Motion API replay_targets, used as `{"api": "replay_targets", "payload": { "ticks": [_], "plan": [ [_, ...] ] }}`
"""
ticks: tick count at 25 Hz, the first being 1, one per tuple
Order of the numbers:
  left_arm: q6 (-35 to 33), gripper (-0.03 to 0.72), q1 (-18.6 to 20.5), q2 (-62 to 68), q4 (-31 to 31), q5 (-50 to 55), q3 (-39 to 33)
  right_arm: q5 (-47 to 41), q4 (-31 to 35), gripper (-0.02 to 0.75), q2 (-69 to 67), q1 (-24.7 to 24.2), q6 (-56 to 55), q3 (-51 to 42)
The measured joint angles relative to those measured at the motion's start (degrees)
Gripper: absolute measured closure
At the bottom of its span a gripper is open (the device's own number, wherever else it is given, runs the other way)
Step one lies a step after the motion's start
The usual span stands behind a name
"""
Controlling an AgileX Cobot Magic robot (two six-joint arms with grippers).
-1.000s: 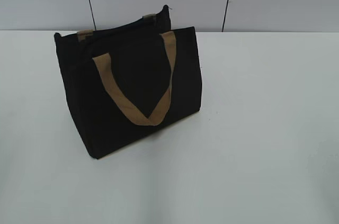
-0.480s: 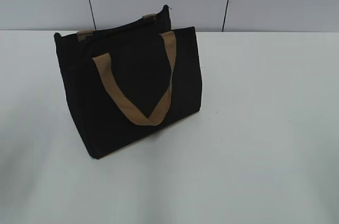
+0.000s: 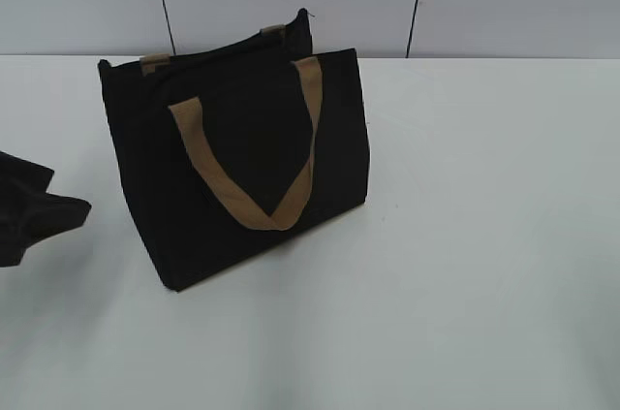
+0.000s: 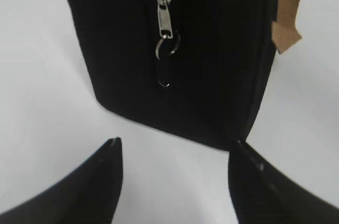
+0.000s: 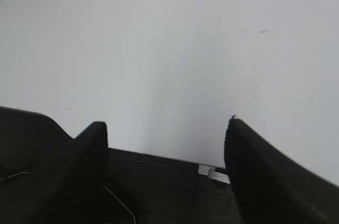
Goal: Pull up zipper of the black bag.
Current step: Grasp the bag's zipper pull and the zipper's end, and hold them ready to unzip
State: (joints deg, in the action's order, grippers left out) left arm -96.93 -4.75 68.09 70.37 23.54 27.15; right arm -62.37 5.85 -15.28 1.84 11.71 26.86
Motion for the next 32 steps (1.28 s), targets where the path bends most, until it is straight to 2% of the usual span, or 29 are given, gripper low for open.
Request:
{"api": "replay_targets", "payload": {
  "ticks": [2, 4, 7, 9, 11, 14, 20, 32],
  "plan": [
    [-8.60, 0.220, 0.00, 4.67, 4.88, -1.07, 0.00, 0.00, 0.00, 0.216, -0.04, 0.00, 0.00, 0.00],
    [-15.30, 0.220, 0.00, 8.12, 7.04, -2.04, 0.06, 0.00, 0.07, 0.216, -0.04, 0.00, 0.05, 0.00],
    [-19.01, 0.220, 0.00, 12.06, 12.95, -2.88, 0.68, 0.00, 0.14, 0.216, -0.04, 0.00, 0.05, 0.00],
    [-22.48, 0.220, 0.00, 14.10, 19.42, -1.37, 1.65, 0.00, 0.14, 0.216, -0.06, 0.00, 0.05, 0.00],
    [-30.21, 0.220, 0.00, 16.47, 25.63, 1.92, 2.41, 0.00, 0.14, 0.216, -0.11, 0.00, 0.05, 0.00],
    [-36.34, 0.221, 0.00, 21.00, 28.04, 6.52, 2.66, 0.00, 0.14, 0.216, -0.11, 0.00, 0.05, 0.00],
    [-39.87, 0.233, 0.00, 28.11, 28.57, 9.69, 4.38, 0.00, 0.26, 0.216, -0.11, 0.00, 0.10, 0.00],
    [-40.37, 0.235, 0.00, 30.87, 28.94, 11.40, 11.82, 0.00, 0.56, 0.216, -0.11, 0.00, 0.14, 0.00]
  ]
}}
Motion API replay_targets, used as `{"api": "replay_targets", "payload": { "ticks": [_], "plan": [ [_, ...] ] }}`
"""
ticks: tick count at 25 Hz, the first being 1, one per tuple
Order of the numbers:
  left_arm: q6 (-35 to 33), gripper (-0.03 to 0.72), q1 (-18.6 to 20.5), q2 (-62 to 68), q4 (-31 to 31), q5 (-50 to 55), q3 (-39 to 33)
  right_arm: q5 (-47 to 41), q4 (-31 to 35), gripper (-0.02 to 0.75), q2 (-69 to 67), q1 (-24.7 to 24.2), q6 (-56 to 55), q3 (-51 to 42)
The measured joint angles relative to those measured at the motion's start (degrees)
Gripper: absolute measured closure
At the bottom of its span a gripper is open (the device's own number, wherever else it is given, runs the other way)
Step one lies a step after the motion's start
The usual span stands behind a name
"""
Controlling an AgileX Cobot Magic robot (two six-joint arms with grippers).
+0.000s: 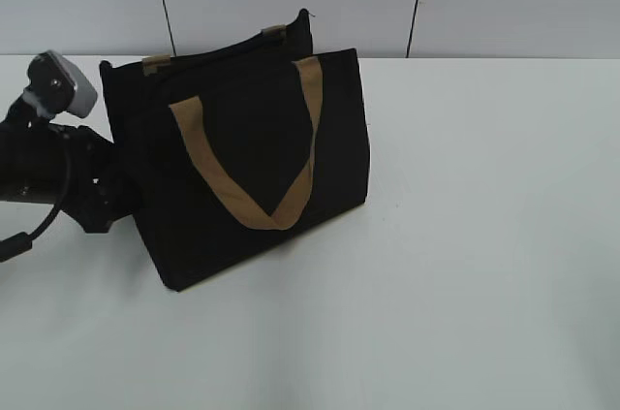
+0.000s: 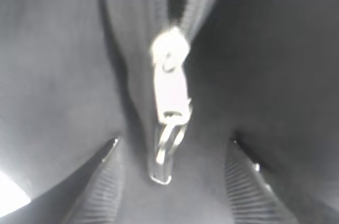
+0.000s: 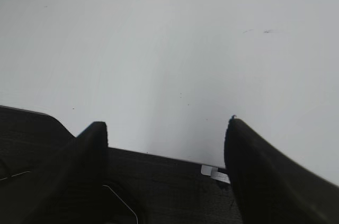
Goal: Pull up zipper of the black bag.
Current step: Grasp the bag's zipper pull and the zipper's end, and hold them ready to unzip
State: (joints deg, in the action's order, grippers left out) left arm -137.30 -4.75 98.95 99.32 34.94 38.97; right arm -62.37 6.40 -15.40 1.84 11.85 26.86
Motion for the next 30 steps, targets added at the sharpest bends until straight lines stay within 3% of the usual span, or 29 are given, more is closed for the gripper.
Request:
{"api": "replay_targets", "payload": {
  "ticks": [12, 16, 21, 30],
  "plan": [
    [0.00, 0.256, 0.07, 4.25, -0.25, 0.18, 2.26, 0.02, 1.72, 0.216, 0.00, 0.00, 0.03, 0.00],
    [0.00, 0.352, 0.07, 4.67, -0.25, 0.06, 3.03, 0.02, 1.99, 0.216, 0.00, 0.00, 0.03, 0.00],
    [0.00, 0.604, 0.07, 4.91, -0.18, -0.73, 3.08, 0.02, 1.99, 0.216, 0.00, 0.00, 0.03, 0.00],
    [2.51, 0.662, 0.07, -0.34, -0.14, -6.58, 3.13, 0.02, 2.22, 0.220, -0.41, 0.00, 3.79, 2.64]
  ]
}}
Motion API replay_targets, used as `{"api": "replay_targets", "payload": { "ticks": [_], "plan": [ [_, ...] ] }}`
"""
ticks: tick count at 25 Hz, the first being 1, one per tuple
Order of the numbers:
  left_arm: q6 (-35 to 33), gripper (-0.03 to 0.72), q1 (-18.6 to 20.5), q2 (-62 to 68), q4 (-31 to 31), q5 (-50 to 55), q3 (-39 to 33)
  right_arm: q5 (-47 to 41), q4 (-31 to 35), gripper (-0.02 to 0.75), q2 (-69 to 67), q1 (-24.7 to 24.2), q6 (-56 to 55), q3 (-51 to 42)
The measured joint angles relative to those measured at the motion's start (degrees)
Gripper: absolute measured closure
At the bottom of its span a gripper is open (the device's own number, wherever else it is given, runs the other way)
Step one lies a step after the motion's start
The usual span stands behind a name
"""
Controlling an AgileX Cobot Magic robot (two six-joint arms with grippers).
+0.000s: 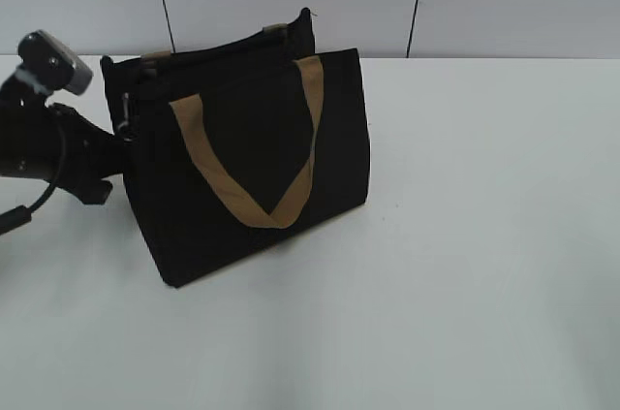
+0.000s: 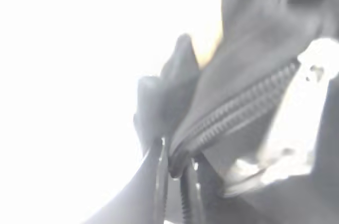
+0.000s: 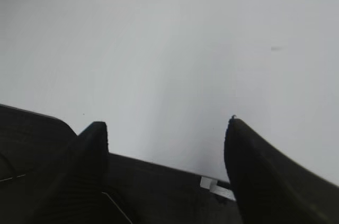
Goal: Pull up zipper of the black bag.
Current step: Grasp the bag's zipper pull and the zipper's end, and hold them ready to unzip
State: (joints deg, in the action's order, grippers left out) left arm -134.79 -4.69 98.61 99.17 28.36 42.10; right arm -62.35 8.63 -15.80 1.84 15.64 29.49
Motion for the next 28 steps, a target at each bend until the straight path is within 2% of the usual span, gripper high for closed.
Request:
{"api": "replay_targets", "payload": {
  "ticks": [4, 6, 9, 11, 16, 28],
  "plan": [
    [4.95, 0.662, 0.00, -6.63, -0.12, -3.58, 0.00, 0.00, 0.06, 0.293, -4.80, 0.00, 0.56, 6.51],
    [8.52, 0.662, 0.00, -9.68, -2.28, -4.20, 0.00, 0.11, 0.30, 0.323, -8.61, 0.00, 0.62, 9.75],
    [14.28, 0.663, 0.00, -14.08, -7.78, -4.31, 0.00, 0.30, 1.93, 0.339, -15.30, 0.00, 1.72, 13.80],
    [19.13, 0.664, 0.00, -17.01, -13.67, -4.22, 0.00, 0.47, 4.34, 0.342, -19.09, 0.00, 4.46, 15.84],
    [29.36, 0.664, 0.00, -22.76, -25.45, -1.67, -0.05, 0.98, 14.07, 0.342, -28.15, 0.00, 11.31, 19.63],
    [33.69, 0.664, 0.00, -26.97, -27.56, -0.21, -0.05, 0.99, 29.14, 0.346, -52.14, 0.94, 20.90, 39.75]
  ]
}}
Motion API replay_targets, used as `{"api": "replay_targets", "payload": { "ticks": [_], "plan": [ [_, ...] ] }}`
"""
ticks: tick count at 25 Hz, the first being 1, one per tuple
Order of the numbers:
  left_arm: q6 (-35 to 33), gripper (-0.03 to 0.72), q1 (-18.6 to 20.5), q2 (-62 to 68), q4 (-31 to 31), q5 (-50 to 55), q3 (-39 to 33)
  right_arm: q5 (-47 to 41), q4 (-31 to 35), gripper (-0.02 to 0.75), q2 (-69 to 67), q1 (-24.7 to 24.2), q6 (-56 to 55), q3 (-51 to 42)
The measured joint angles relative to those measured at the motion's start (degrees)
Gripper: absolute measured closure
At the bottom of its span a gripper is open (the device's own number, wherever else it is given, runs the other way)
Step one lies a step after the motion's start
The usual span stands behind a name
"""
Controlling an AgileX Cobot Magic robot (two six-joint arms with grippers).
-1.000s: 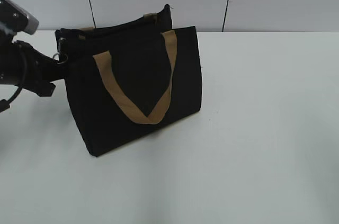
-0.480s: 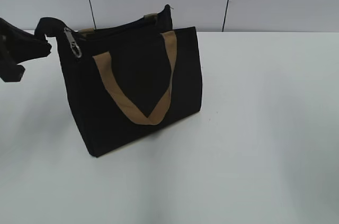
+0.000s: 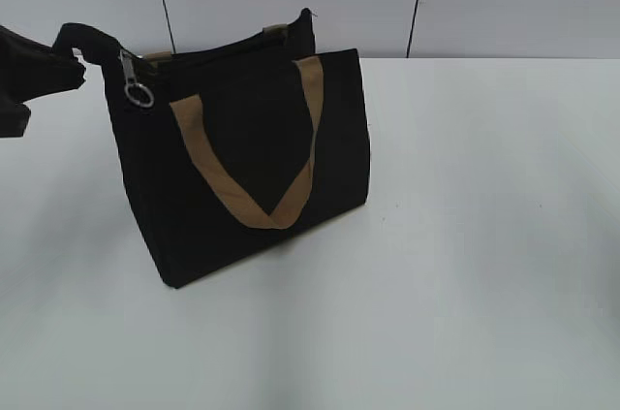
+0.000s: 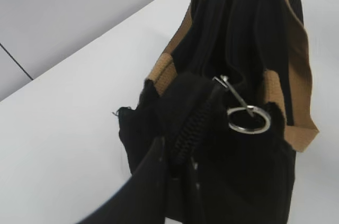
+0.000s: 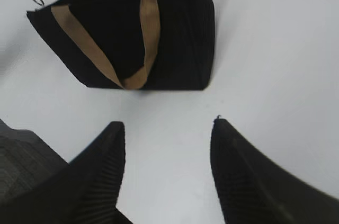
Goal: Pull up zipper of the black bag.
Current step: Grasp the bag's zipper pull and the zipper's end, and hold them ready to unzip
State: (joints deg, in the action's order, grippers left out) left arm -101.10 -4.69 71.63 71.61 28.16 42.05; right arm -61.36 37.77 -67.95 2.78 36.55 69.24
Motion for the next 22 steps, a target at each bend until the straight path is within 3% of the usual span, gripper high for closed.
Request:
{"api": "replay_targets", "payload": {
  "ticks": [14, 18, 22],
  "plan": [
    [4.23, 0.664, 0.00, -3.79, -2.54, 0.72, 0.00, 6.00, -0.36, 0.397, -26.00, 28.55, 0.60, 20.02],
    [4.34, 0.664, 0.00, -4.05, -2.60, 0.93, 0.00, 9.65, -3.88, 0.399, -32.90, 34.37, 0.59, 24.70],
    [4.34, 0.664, 0.00, -4.05, -2.60, 1.15, 0.00, 13.73, -6.04, 0.421, -37.90, 36.79, 3.55, 26.27]
  ]
}}
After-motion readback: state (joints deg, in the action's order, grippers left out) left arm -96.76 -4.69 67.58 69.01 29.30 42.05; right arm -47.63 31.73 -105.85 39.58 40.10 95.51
